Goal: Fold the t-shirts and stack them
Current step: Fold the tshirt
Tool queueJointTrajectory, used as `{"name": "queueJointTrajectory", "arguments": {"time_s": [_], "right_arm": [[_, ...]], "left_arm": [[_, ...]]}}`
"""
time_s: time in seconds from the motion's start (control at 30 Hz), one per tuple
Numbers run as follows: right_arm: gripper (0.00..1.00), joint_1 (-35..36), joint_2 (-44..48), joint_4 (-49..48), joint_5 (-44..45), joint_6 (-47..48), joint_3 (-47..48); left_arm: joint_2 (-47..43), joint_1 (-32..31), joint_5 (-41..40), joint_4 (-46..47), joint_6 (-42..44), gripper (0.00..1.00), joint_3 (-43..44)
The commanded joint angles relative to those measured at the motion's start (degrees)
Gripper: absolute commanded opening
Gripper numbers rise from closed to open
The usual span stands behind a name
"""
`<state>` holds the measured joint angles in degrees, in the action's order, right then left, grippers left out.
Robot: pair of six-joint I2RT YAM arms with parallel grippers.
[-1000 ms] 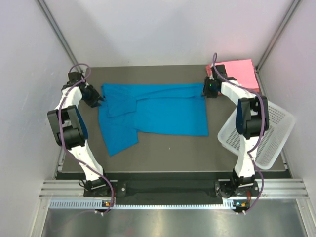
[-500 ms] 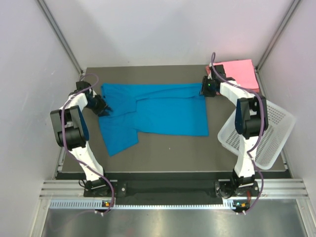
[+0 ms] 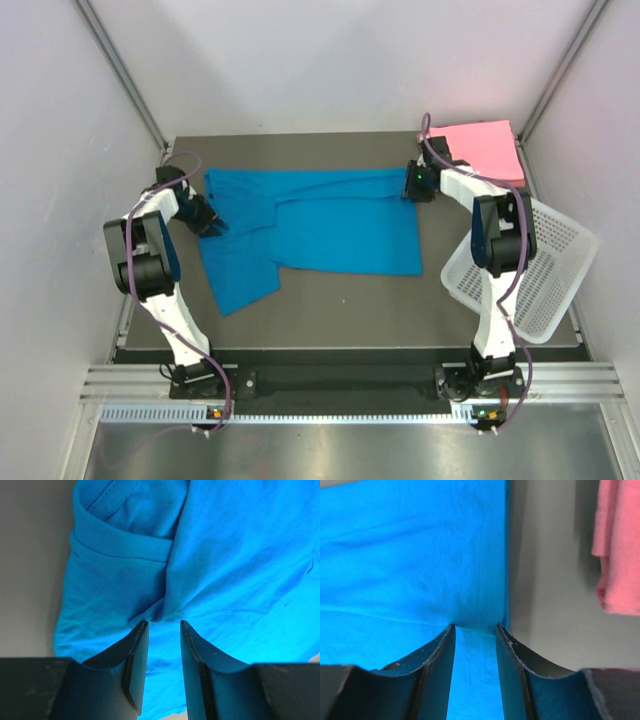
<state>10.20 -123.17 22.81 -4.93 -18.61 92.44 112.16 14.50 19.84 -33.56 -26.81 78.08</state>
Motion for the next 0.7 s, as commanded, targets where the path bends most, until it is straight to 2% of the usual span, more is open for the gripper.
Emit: {"name": "queueJointTrajectory", "arguments": {"time_s": [0.0,0.2,0.3,0.33,0.37,0.4,0.43,0.5,0.53,0.57,0.67], "right_arm": [[0.39,1.05,-1.1,-0.22,1.24,0.33,3.44],[0.4,1.14,-1.89,-0.31,2.12,0.33,3.8],[0.4,1.32,-2.07,-0.4,2.9,0.42,3.88],[0.39,1.4,-2.07,-0.4,3.17,0.42,3.88],[0.37,1.49,-2.24,-0.48,3.34,0.42,3.97],[0.35,1.41,-2.16,-0.4,3.52,0.59,3.97],[0.24,1.49,-2.16,-0.4,3.96,0.77,3.97],[0.13,1.49,-1.81,-0.4,4.22,1.29,4.23],[0.04,1.41,-1.37,-0.4,4.4,1.47,4.24],[0.0,1.41,-0.93,-0.4,4.49,1.73,4.24],[0.0,1.41,0.13,-0.66,4.58,2.35,4.23]], "left_arm": [[0.87,-0.35,0.11,1.04,1.06,0.37,2.16],[1.92,-0.44,1.43,1.31,1.06,0.34,2.16],[1.92,-0.44,1.09,1.13,1.06,0.17,2.25],[2.01,-0.44,0.91,0.96,0.97,0.05,2.68],[2.01,-0.35,0.65,0.69,0.97,0.0,3.04],[2.1,-0.44,0.38,0.34,1.05,0.0,3.3],[2.1,-0.44,-0.58,-0.79,1.14,0.0,3.74],[1.84,-0.44,-1.9,-1.94,1.23,0.0,5.06],[1.66,-0.44,-3.65,-2.99,1.14,0.0,5.41],[1.22,-0.44,-4.27,-3.18,1.06,0.0,5.85],[0.43,-0.44,-6.47,-4.05,0.79,0.0,6.11]]}}
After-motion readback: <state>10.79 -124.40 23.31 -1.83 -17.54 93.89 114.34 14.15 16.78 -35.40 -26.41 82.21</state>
